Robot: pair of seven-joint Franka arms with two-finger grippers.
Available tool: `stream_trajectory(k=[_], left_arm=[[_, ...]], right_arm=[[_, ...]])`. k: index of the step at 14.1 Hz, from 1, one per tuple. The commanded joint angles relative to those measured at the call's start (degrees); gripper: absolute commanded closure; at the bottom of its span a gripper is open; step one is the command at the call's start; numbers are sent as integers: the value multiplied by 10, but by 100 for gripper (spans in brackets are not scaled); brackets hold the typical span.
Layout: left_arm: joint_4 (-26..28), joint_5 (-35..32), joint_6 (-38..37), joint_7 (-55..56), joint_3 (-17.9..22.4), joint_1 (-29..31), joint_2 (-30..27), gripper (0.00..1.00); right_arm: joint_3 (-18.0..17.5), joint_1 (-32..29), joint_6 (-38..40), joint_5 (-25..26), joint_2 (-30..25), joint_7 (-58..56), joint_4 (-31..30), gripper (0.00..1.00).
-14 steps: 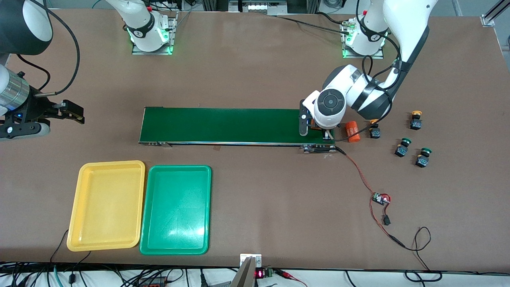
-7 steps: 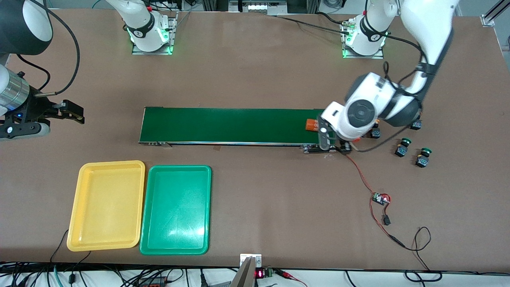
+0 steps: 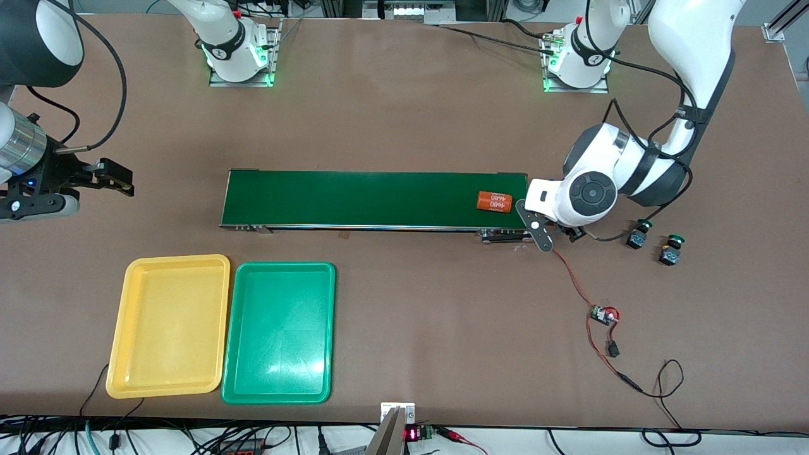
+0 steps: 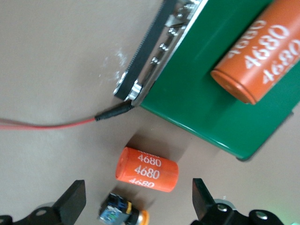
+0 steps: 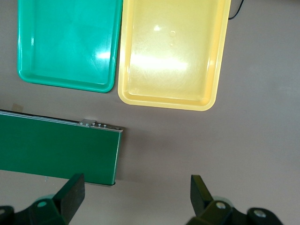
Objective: Sort buttons by color to trays
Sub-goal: 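Open the left gripper and draw it back from the belt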
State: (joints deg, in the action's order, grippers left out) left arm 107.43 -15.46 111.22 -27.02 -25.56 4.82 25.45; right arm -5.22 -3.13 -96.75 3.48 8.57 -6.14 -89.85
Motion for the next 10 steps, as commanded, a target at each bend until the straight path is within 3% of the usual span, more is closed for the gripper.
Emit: stream_trajectory(k=[1,3,7,10], left_arm=[[-12,-11,-12,44,0,32,1,0],[-14,-2,-7,37,3,66,11,0],[-21,-3,60,33,61,67,24,0],[-4,30,57,62,62,68,5,0]], right_arm=[[-1,0,-1,8,-4,6,0,0],[-1,0,-1,8,-4,6,0,0],[-1,0,-1,8,-5,6,0,0],[-1,0,-1,8,-4,6,0,0]])
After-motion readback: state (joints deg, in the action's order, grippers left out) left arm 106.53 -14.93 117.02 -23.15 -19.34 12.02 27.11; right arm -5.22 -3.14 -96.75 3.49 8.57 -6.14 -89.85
